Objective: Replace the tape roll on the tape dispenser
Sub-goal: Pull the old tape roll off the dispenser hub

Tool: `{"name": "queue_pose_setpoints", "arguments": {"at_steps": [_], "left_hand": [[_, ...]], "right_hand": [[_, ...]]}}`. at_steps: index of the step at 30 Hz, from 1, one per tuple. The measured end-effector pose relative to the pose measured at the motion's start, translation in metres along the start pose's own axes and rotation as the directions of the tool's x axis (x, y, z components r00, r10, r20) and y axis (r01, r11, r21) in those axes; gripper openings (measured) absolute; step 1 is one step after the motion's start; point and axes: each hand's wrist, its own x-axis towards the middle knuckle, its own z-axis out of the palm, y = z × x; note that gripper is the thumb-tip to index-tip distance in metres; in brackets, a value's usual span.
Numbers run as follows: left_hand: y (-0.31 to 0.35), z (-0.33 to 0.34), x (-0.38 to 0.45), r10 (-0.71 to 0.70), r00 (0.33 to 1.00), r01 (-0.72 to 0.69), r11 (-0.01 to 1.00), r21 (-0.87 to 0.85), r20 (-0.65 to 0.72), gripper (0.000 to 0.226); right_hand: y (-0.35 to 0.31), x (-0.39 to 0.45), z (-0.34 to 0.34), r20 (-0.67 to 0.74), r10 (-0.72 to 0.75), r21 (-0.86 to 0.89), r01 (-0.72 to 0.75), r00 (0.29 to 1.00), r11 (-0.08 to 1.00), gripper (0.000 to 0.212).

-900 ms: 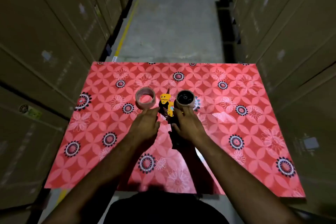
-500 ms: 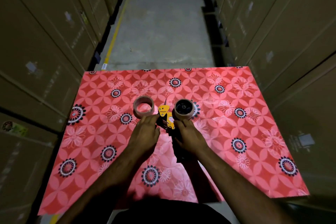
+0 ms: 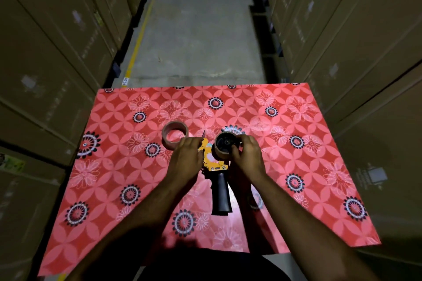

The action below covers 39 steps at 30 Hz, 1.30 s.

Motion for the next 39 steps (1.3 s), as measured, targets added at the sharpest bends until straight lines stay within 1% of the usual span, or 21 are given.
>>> {"name": "queue_pose_setpoints", "arguments": {"at_steps": [3,5,9,12,16,19,22,25,29,31,32,33,35,36,37,39], "left_hand": [[0.006,0.008,0.027,0.026,0.996,-0.038,0.989,0.144,0.087,0.038],[0.009,0.015,0.042,0.025,0.993,-0.05,0.975,0.215,0.119,0.039],[0.016,0.026,0.064,0.069,0.991,-0.097,0.959,0.266,0.113,0.035],[0.023,0.03,0.073,0.096,0.983,-0.14,0.944,0.298,0.159,0.034],[0.033,0.039,0.085,0.034,0.972,-0.125,0.91,0.395,0.231,0.032],[0.033,0.047,0.092,-0.033,0.975,-0.067,0.9,0.43,0.221,0.029],[0.034,0.05,0.097,-0.089,0.971,-0.015,0.905,0.426,0.221,0.025],[0.04,0.048,0.099,-0.135,0.972,0.048,0.915,0.4,0.193,0.02],[0.043,0.047,0.097,-0.15,0.981,0.105,0.943,0.316,0.121,0.021],[0.043,0.042,0.096,-0.166,0.972,0.124,0.963,0.239,0.165,0.018],[0.038,0.041,0.097,-0.171,0.963,0.136,0.975,0.174,0.207,0.018],[0.033,0.037,0.096,-0.173,0.949,0.155,0.984,0.086,0.265,0.02],[0.017,0.027,0.091,-0.159,0.911,0.218,0.969,-0.116,0.38,0.026],[0.008,0.021,0.086,-0.135,0.907,0.214,0.964,-0.159,0.399,0.033],[0.001,0.017,0.081,-0.102,0.902,0.181,0.971,-0.154,0.419,0.044],[-0.004,0.013,0.072,-0.071,0.892,0.112,0.991,-0.067,0.446,0.062]], "right_hand": [[0.003,0.018,0.001,0.017,0.027,0.001,-0.027,0.999,1.0,0.034],[0.003,0.026,0.001,0.037,0.047,0.02,-0.048,0.998,0.999,0.035],[0.011,0.042,0.003,0.113,0.11,0.034,-0.115,0.987,0.993,0.031],[0.011,0.046,0.0,0.19,0.147,0.031,-0.156,0.971,0.987,0.03],[0.013,0.056,-0.001,0.284,0.252,0.009,-0.265,0.925,0.964,0.031],[0.008,0.064,0.001,0.29,0.289,-0.025,-0.294,0.912,0.955,0.032],[0.004,0.069,0.003,0.28,0.335,-0.055,-0.333,0.9,0.941,0.028],[0.0,0.071,0.003,0.246,0.35,-0.089,-0.339,0.904,0.937,0.024],[-0.005,0.068,0.002,0.189,0.314,-0.087,-0.303,0.93,0.949,0.027],[-0.004,0.065,0.001,0.18,0.287,-0.077,-0.277,0.941,0.958,0.029],[0.0,0.063,0.001,0.191,0.262,-0.052,-0.256,0.946,0.965,0.031],[0.004,0.06,-0.002,0.214,0.23,-0.002,-0.235,0.949,0.972,0.034],[0.018,0.05,-0.009,0.309,0.169,0.176,-0.231,0.936,0.957,0.044],[0.024,0.043,-0.014,0.357,0.126,0.266,-0.23,0.926,0.936,0.053],[0.03,0.037,-0.016,0.382,0.09,0.323,-0.224,0.92,0.92,0.063],[0.037,0.024,-0.016,0.382,0.041,0.377,-0.196,0.923,0.905,0.077]]}}
